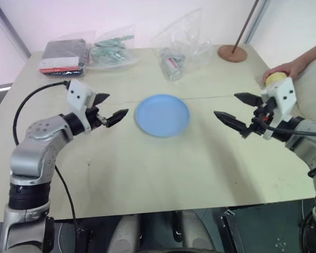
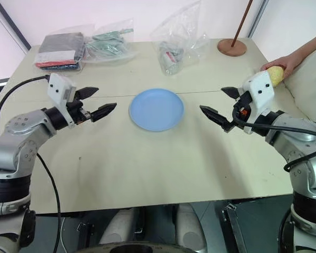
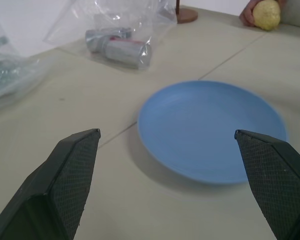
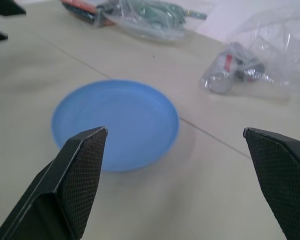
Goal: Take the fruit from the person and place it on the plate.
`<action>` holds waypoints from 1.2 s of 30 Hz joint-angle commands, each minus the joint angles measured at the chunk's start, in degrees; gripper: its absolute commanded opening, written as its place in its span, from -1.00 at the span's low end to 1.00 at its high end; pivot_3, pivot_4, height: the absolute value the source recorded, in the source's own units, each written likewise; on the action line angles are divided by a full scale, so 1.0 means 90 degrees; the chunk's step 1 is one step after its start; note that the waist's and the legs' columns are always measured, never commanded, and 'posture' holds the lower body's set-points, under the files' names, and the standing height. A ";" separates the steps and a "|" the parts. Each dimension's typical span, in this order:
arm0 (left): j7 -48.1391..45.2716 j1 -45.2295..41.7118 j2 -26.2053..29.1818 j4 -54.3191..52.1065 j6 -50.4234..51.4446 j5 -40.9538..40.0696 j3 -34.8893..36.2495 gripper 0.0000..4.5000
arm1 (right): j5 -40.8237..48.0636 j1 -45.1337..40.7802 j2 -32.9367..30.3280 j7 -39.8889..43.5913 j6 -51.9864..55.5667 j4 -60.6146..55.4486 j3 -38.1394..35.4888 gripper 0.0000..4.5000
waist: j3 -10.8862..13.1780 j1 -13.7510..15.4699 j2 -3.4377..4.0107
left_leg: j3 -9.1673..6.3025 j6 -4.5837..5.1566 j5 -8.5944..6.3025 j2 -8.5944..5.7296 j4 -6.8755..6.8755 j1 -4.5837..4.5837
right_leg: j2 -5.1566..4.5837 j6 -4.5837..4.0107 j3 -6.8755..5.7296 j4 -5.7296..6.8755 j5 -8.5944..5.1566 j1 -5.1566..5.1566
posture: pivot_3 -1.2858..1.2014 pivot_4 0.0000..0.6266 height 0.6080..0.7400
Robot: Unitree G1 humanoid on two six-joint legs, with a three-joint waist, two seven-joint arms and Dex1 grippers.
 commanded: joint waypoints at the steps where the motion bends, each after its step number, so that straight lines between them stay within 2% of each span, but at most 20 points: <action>1: -0.0023 0.0058 0.0150 -0.0442 0.0088 -0.0260 0.0238 1.00 | 0.0031 -0.0210 -0.0096 0.0031 -0.0103 0.0049 0.0050 0.98 | 0.0000 0.0011 0.0000 | -0.0001 0.0000 0.0000 0.0000 0.0000 0.0000 | 0.0000 -0.0002 0.0000 0.0000 -0.0001 0.0001 | 0.03 -0.52 1.00; 8: 0.0149 0.0000 0.0153 -0.0572 0.0290 -0.0586 0.0346 1.00 | -0.0009 -0.0441 -0.0056 0.0011 -0.0189 0.0232 0.0265 0.98 | 0.0000 0.0004 0.0000 | 0.0001 0.0000 0.0000 0.0000 0.0000 0.0000 | -0.0001 0.0001 0.0001 -0.0001 0.0000 0.0002 | 0.03 -0.52 1.00; 36: 0.0115 -0.0136 0.0305 -0.0248 -0.0190 -0.0418 0.0151 1.00 | 0.0021 -0.0341 -0.0020 -0.0002 -0.0306 0.0199 0.0309 0.98 | 0.0000 0.0005 -0.0001 | 0.0001 0.0000 0.0000 0.0000 0.0000 0.0000 | -0.0010 -0.0014 0.0001 -0.0004 -0.0010 0.0002 | 0.03 -0.52 1.00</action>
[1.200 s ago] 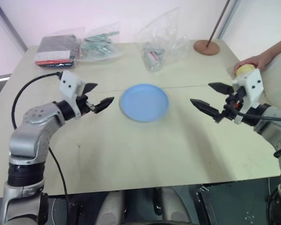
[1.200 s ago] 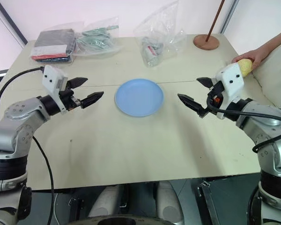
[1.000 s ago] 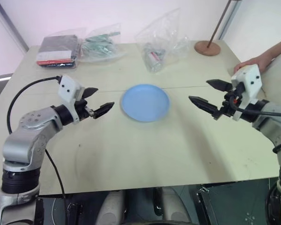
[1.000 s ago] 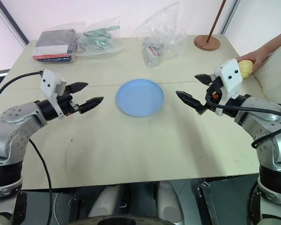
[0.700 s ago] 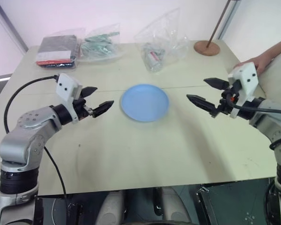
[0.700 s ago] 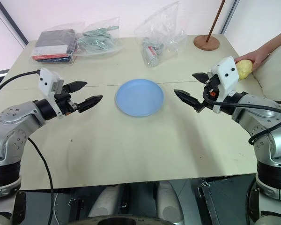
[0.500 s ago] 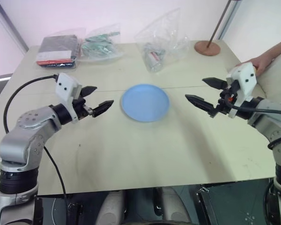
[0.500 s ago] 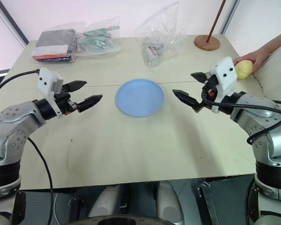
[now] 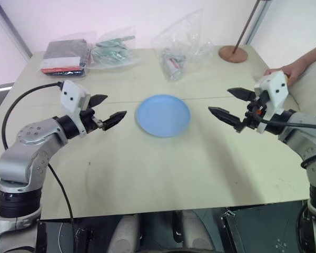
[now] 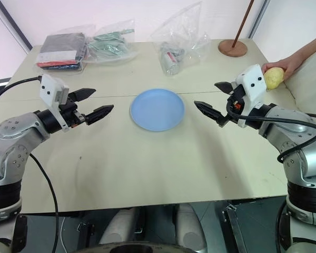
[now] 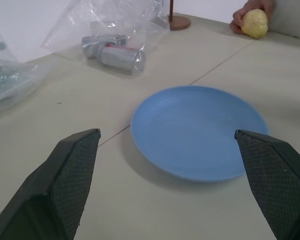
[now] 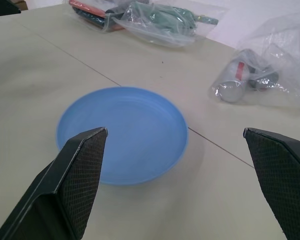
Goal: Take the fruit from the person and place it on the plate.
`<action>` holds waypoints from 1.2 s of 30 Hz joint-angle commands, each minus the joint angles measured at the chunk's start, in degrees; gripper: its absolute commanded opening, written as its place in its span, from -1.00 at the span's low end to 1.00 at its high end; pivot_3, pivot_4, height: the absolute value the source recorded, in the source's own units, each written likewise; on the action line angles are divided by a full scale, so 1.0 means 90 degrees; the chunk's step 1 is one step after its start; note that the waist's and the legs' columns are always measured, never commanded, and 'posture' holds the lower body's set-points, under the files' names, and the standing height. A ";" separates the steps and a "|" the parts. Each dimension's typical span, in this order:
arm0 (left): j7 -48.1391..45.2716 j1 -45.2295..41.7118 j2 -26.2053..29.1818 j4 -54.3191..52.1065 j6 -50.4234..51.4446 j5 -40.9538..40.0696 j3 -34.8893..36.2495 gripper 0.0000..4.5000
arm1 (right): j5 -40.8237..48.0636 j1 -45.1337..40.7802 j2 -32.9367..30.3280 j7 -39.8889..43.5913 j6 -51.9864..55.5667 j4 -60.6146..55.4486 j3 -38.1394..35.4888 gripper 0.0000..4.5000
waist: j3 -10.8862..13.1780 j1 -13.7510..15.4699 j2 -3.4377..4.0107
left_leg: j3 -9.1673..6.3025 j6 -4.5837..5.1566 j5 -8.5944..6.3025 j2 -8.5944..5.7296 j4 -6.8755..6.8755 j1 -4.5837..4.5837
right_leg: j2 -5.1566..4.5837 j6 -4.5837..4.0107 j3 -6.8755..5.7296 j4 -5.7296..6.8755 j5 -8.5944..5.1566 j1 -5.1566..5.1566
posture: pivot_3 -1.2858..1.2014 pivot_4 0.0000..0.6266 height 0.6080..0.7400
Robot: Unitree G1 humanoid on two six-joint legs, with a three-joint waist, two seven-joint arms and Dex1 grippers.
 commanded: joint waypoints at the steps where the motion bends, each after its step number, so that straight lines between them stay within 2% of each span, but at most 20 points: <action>1: -0.0019 -0.0241 0.0057 -0.0022 -0.0202 0.0067 -0.0030 1.00 | 0.0098 0.0012 -0.0040 0.0013 -0.0094 -0.0195 -0.0180 0.98 | 0.0000 0.0005 -0.0001 | 0.0000 0.0000 0.0000 0.0000 0.0000 0.0000 | 0.0000 0.0000 0.0000 0.0000 0.0000 0.0000 | 0.03 -0.52 1.00; 10: 0.0010 -0.0383 0.0006 0.0113 -0.0287 0.0125 -0.0156 1.00 | 0.0159 0.0010 -0.0012 -0.0115 -0.0010 -0.0257 -0.0206 0.98 | 0.0001 -0.0002 -0.0001 | 0.0001 0.0001 0.0000 0.0001 -0.0002 -0.0001 | 0.0000 0.0001 0.0000 -0.0003 -0.0001 0.0000 | 0.03 -0.52 1.00; 21: 0.0392 -0.0896 -0.0324 0.0505 -0.0371 0.0349 -0.0236 1.00 | 0.0473 -0.0582 0.0596 -0.0771 0.0448 -0.0506 0.0218 0.98 | 0.0003 -0.0004 -0.0002 | -0.0001 0.0001 0.0000 0.0002 -0.0003 -0.0001 | -0.0001 0.0002 0.0000 -0.0005 -0.0001 -0.0001 | 0.03 -0.52 1.00; 28: 0.0458 -0.1241 -0.0544 0.0791 -0.0497 0.0567 -0.0404 1.00 | 0.0008 -0.2067 0.1423 -0.1486 0.0382 0.0452 0.0822 0.98 | 0.0004 -0.0029 -0.0001 | 0.0006 0.0001 0.0000 -0.0001 -0.0004 -0.0001 | 0.0004 0.0013 -0.0001 -0.0006 0.0006 -0.0004 | 0.03 -0.52 1.00; 36: 0.0475 -0.1258 -0.0582 0.0766 -0.0556 0.0617 -0.0418 1.00 | -0.0679 -0.3240 0.2146 -0.1656 -0.0187 0.1814 0.1259 0.98 | 0.0005 -0.0017 -0.0001 | 0.0003 0.0003 -0.0002 -0.0004 -0.0020 -0.0003 | -0.0010 0.0019 -0.0001 -0.0005 0.0011 -0.0012 | 0.03 -0.52 1.00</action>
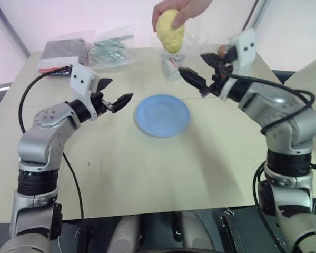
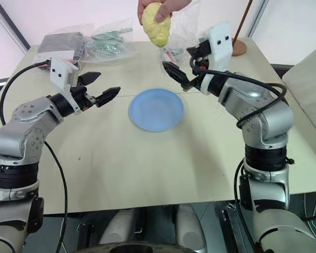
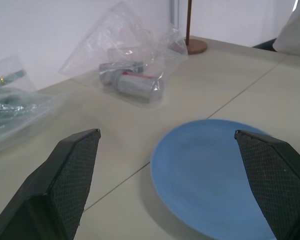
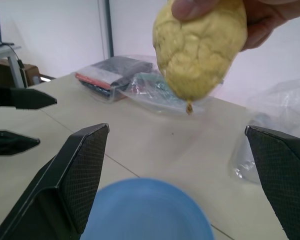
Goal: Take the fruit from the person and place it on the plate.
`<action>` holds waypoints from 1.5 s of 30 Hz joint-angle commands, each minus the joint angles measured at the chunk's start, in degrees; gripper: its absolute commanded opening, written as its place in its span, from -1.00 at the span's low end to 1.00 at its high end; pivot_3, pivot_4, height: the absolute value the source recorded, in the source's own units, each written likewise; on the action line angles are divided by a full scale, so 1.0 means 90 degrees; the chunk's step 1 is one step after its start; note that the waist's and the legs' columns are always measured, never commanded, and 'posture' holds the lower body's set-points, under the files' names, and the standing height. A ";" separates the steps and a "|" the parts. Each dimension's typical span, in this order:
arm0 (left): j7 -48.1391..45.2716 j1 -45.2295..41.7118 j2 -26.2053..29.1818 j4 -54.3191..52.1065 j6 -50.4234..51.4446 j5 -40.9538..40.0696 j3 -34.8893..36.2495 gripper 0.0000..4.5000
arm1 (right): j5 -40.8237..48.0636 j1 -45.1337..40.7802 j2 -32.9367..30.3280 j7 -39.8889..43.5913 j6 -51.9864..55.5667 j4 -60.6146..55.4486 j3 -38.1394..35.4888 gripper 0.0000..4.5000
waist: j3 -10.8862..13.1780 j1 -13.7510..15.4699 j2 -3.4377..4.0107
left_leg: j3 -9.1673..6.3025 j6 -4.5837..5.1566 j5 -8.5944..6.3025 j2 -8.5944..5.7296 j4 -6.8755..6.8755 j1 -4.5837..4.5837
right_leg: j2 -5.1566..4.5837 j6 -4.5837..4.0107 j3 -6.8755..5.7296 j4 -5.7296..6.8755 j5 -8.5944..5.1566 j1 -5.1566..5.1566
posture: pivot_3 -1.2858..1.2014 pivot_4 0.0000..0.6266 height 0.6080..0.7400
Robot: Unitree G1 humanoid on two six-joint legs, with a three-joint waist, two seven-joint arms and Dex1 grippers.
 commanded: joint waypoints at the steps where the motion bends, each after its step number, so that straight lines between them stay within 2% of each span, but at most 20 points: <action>1: 0.0029 -0.0084 0.0022 -0.0207 -0.0147 0.0015 0.0093 1.00 | -0.0304 -0.0435 0.0186 -0.0044 -0.0420 0.0428 0.0037 0.98 | 0.0000 0.0006 0.0000 | 0.0000 0.0000 0.0000 -0.0001 0.0000 -0.0001 | -0.0002 0.0000 -0.0001 -0.0001 0.0000 0.0000 | 0.03 -0.52 1.00; 16: 0.0132 0.0085 0.0091 -0.0404 -0.0102 0.0007 0.0183 1.00 | -0.1117 -0.1425 0.0901 0.0065 -0.1403 0.2145 0.0214 0.98 | 0.0002 -0.0018 0.0004 | 0.0000 0.0001 -0.0001 -0.0002 -0.0005 -0.0001 | -0.0003 0.0000 -0.0001 0.0001 0.0001 -0.0005 | 0.03 -0.52 1.00; 31: 0.0183 0.0017 0.0039 -0.0307 -0.0157 0.0114 0.0140 1.00 | -0.1446 -0.1866 0.1345 0.0003 -0.1916 0.2922 0.0167 0.98 | 0.0004 -0.0026 0.0006 | 0.0000 0.0000 -0.0001 -0.0002 -0.0013 -0.0002 | -0.0005 0.0000 -0.0001 0.0000 0.0001 -0.0010 | 0.03 -0.52 1.00; 34: 0.0190 0.0027 0.0043 -0.0319 -0.0156 0.0121 0.0147 1.00 | -0.1467 -0.1879 0.1375 0.0005 -0.1950 0.2945 0.0153 0.62 | 0.0004 -0.0028 0.0007 | 0.0000 0.0000 -0.0001 -0.0002 -0.0014 -0.0002 | -0.0006 -0.0001 0.0000 -0.0001 0.0001 -0.0010 | 0.03 -0.52 1.00; 37: 0.0200 0.0040 0.0043 -0.0344 -0.0148 0.0120 0.0150 1.00 | -0.1479 -0.1880 0.1388 0.0016 -0.1974 0.2943 0.0147 0.01 | 0.0004 -0.0032 0.0007 | 0.0000 0.0000 -0.0001 -0.0002 -0.0017 -0.0002 | -0.0006 -0.0001 0.0000 -0.0001 0.0001 -0.0012 | 0.03 -0.52 1.00; 45: 0.0221 0.0080 0.0051 -0.0414 -0.0117 0.0088 0.0156 1.00 | -0.1498 -0.1848 0.1377 0.0013 -0.1908 0.2843 0.0135 -0.03 | 0.0004 -0.0034 0.0007 | 0.0001 -0.0001 -0.0001 -0.0002 -0.0033 -0.0003 | -0.0006 -0.0001 0.0001 -0.0003 0.0000 -0.0020 | 0.03 -0.52 1.00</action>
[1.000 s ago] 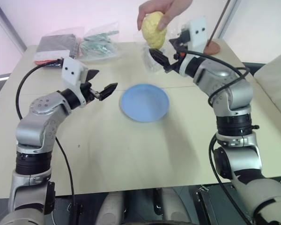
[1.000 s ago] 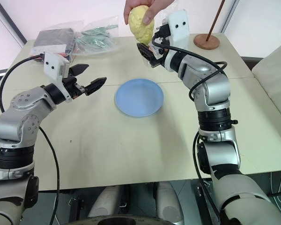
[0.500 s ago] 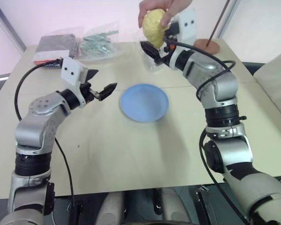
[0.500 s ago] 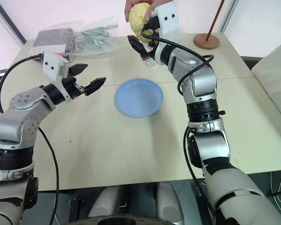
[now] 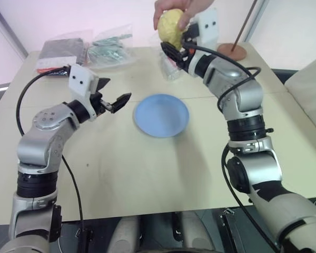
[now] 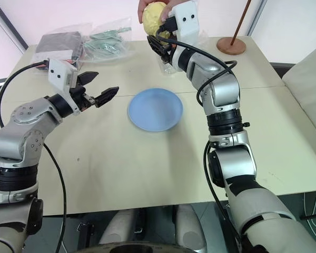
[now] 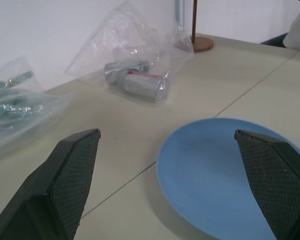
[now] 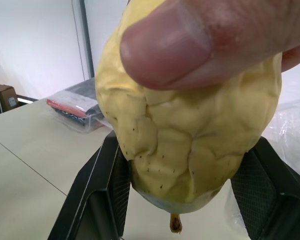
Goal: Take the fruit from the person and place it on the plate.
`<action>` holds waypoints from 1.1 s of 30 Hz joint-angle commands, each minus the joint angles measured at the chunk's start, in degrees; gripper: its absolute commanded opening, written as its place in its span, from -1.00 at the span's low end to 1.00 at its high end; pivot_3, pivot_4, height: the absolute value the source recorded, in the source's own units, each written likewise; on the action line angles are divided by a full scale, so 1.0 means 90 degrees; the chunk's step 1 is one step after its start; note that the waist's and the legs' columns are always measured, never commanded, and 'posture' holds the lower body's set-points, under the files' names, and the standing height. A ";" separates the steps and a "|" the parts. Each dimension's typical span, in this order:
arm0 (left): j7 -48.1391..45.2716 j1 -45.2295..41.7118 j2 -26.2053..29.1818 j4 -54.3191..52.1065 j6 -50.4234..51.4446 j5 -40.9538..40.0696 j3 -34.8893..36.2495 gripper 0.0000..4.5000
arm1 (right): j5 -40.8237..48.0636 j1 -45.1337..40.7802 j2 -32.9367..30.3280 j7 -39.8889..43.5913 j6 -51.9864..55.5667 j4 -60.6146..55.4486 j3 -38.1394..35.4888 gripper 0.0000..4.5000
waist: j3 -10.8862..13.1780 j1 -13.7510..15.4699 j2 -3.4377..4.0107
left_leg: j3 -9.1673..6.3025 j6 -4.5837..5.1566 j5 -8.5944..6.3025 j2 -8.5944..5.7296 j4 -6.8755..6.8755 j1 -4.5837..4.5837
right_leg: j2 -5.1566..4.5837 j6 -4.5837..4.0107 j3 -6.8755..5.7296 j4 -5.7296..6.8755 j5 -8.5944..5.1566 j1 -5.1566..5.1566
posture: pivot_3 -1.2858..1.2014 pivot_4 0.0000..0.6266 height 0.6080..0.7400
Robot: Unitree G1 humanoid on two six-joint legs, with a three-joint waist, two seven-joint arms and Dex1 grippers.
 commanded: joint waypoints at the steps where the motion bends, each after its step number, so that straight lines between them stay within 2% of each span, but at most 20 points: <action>1: 0.0028 -0.0031 0.0032 -0.0213 -0.0111 -0.0009 0.0137 1.00 | 0.0012 -0.0216 0.0021 0.0008 -0.0083 -0.0271 -0.0119 -0.03 | 0.0000 0.0000 0.0000 | 0.0000 0.0000 0.0000 0.0000 -0.0002 0.0000 | 0.0000 0.0000 0.0000 -0.0002 0.0000 0.0000 | 0.03 -0.52 1.00; 8: -0.0017 -0.0029 0.0098 -0.0209 -0.0005 -0.0066 0.0167 1.00 | -0.0023 -0.0030 -0.0123 0.0169 0.0034 -0.0630 -0.0004 -0.03 | 0.0000 0.0004 0.0000 | 0.0002 -0.0002 0.0001 -0.0001 -0.0027 0.0000 | -0.0001 -0.0001 0.0001 -0.0013 0.0000 -0.0008 | 0.03 -0.52 1.00; 13: -0.0122 -0.0056 0.0214 -0.0153 0.0115 -0.0162 0.0245 1.00 | 0.0058 0.0430 -0.0216 0.0376 0.0519 -0.1415 0.0183 -0.03 | 0.0000 0.0001 0.0000 | 0.0002 -0.0002 0.0001 -0.0001 -0.0050 -0.0007 | -0.0001 -0.0003 0.0001 -0.0034 -0.0002 -0.0015 | 0.03 -0.52 1.00; 21: -0.0639 0.0034 0.0601 0.0058 0.0220 -0.0210 0.0121 1.00 | 0.0075 0.1702 0.0185 0.0079 0.1725 -0.2677 0.0771 -0.03 | -0.0001 0.0007 -0.0001 | 0.0003 -0.0009 0.0005 -0.0001 -0.0046 -0.0063 | -0.0003 -0.0003 0.0006 -0.0028 0.0000 -0.0071 | 0.03 -0.52 1.00; 33: -0.1086 -0.0019 0.0650 0.0534 0.0375 -0.0188 -0.0027 1.00 | -0.0742 0.2705 0.0303 -0.0275 0.1461 -0.2063 0.1513 -0.03 | -0.0001 0.0012 -0.0002 | 0.0002 -0.0009 0.0006 -0.0005 -0.0039 -0.0070 | -0.0001 -0.0002 -0.0001 -0.0027 0.0000 -0.0075 | 0.03 -0.52 1.00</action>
